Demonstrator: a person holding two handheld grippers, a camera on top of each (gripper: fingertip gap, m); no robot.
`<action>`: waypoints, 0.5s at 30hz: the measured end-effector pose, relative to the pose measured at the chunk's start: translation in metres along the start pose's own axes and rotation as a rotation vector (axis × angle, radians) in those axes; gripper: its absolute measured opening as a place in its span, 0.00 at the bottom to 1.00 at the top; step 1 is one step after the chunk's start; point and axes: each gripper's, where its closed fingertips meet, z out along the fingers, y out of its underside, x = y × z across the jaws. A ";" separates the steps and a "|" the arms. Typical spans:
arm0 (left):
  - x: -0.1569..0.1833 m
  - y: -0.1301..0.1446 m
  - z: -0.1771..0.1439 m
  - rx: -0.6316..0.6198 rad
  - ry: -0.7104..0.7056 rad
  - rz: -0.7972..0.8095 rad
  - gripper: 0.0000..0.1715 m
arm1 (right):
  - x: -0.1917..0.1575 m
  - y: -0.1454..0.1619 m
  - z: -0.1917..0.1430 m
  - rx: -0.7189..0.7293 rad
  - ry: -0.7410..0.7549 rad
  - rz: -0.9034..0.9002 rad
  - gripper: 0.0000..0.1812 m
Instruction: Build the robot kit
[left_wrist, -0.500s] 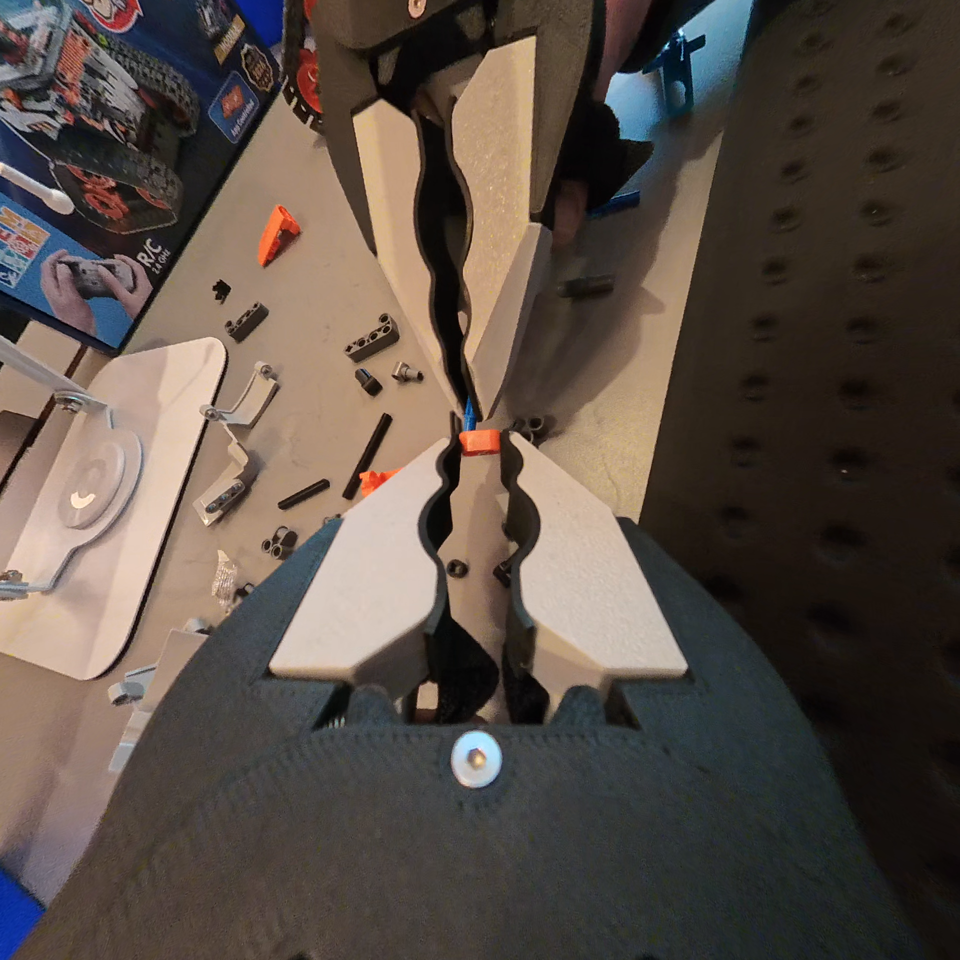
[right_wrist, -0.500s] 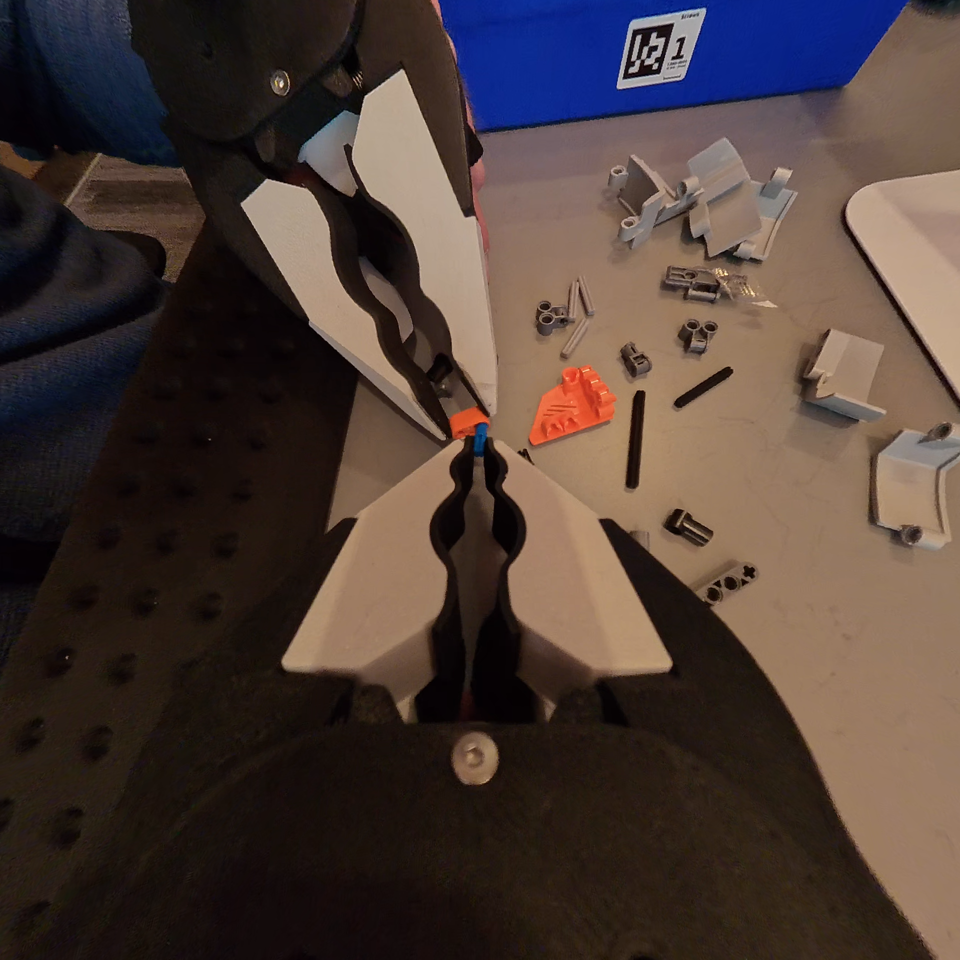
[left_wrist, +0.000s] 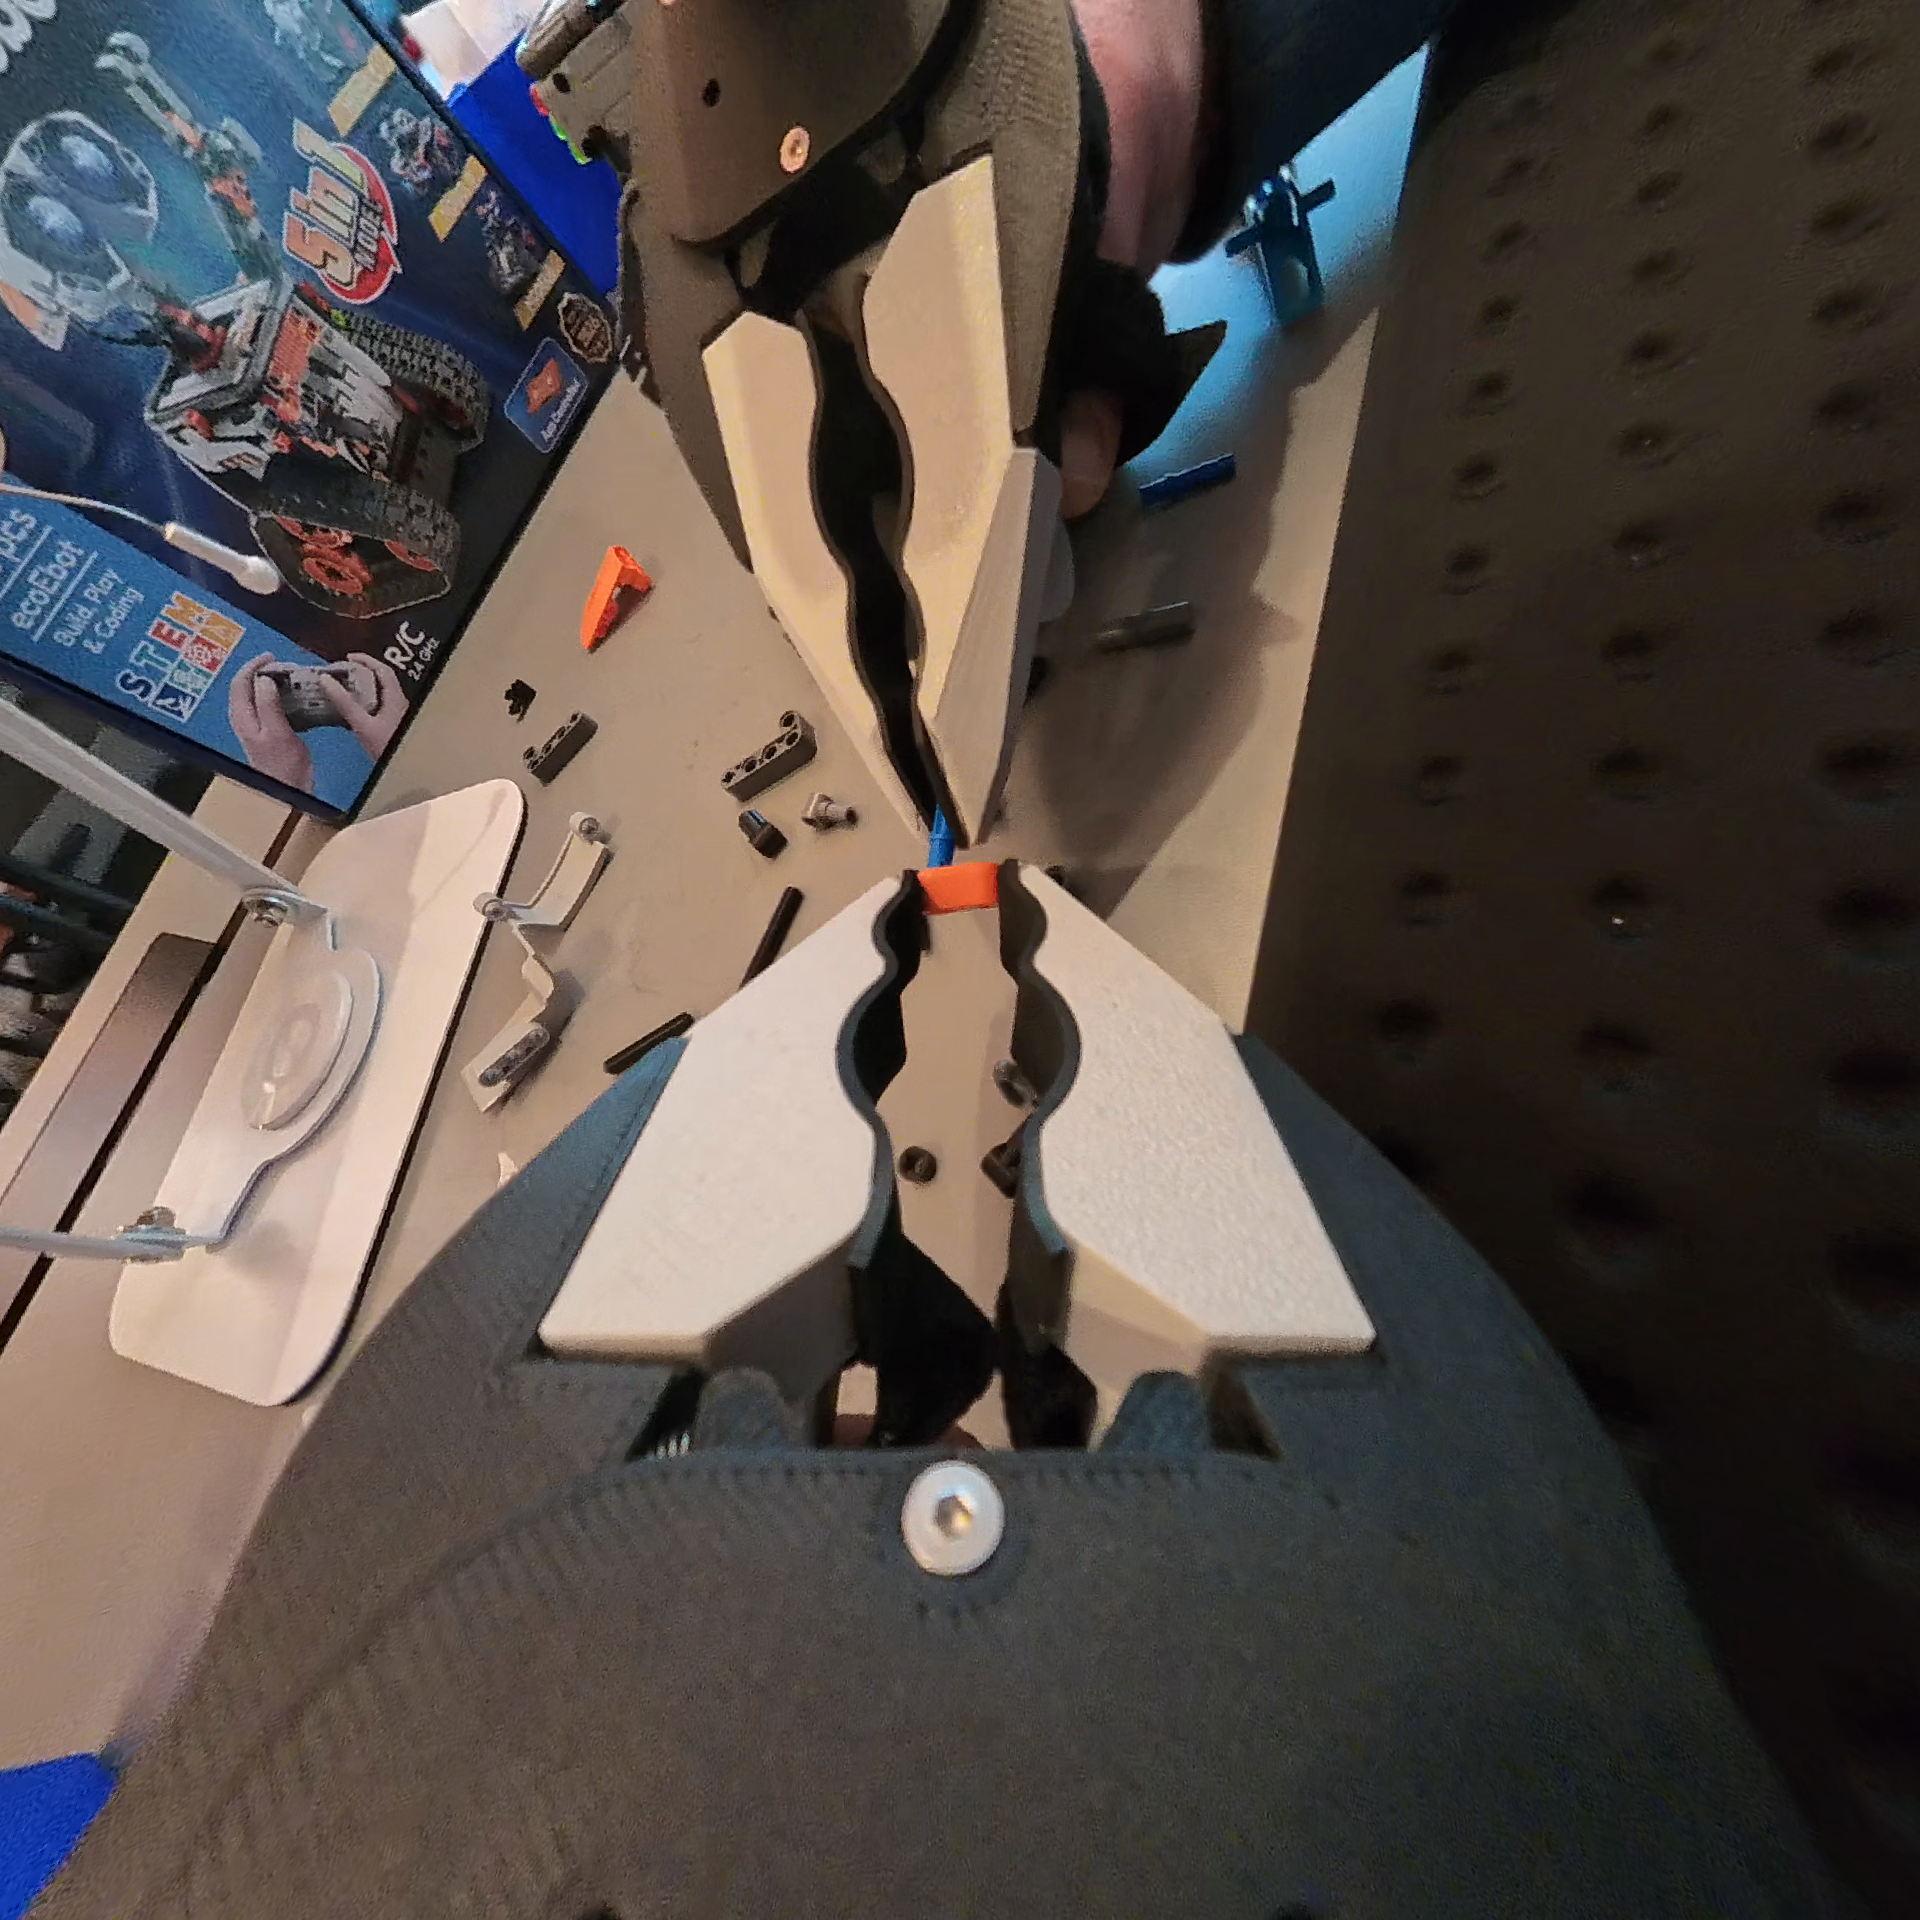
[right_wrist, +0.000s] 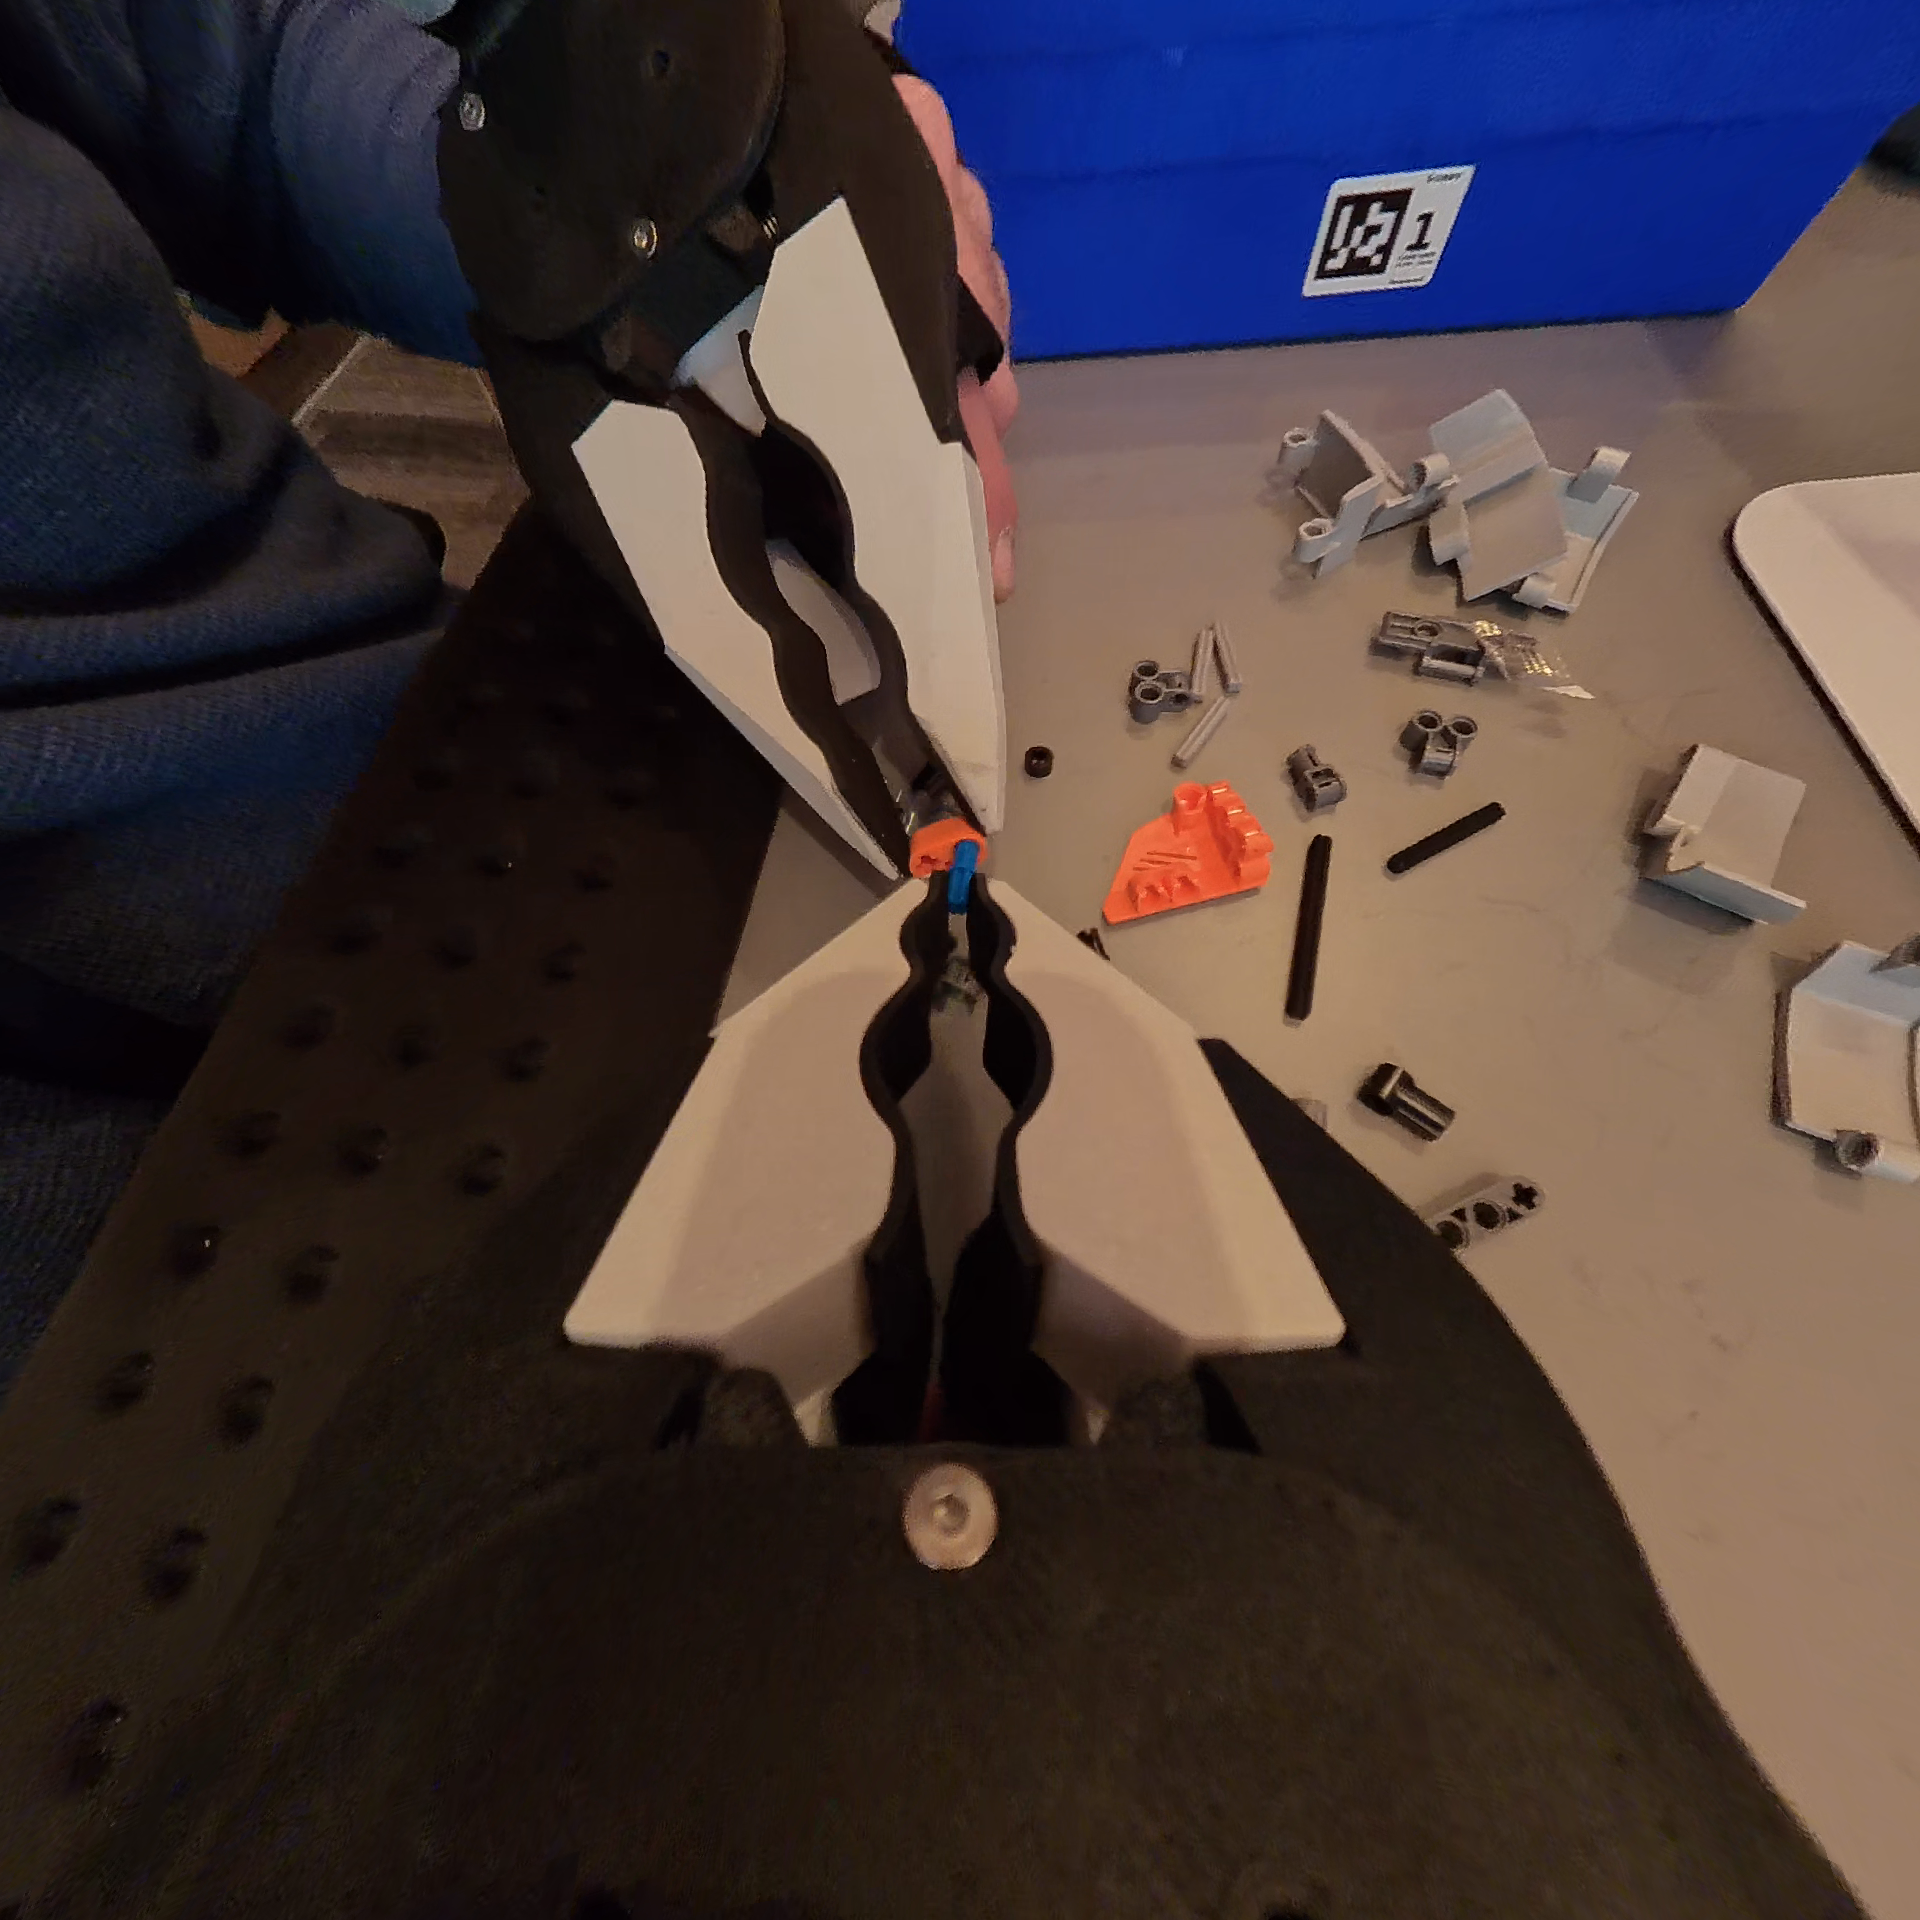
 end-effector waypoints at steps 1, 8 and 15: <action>0.001 0.000 0.000 -0.003 0.000 0.013 0.07 | -0.001 0.001 0.000 -0.009 -0.002 -0.009 0.01; 0.011 0.001 0.002 -0.018 0.023 0.068 0.07 | -0.007 0.009 0.002 -0.077 -0.021 -0.075 0.00; 0.015 0.002 0.002 -0.024 0.038 0.095 0.07 | -0.010 0.014 0.004 -0.150 -0.041 -0.147 0.01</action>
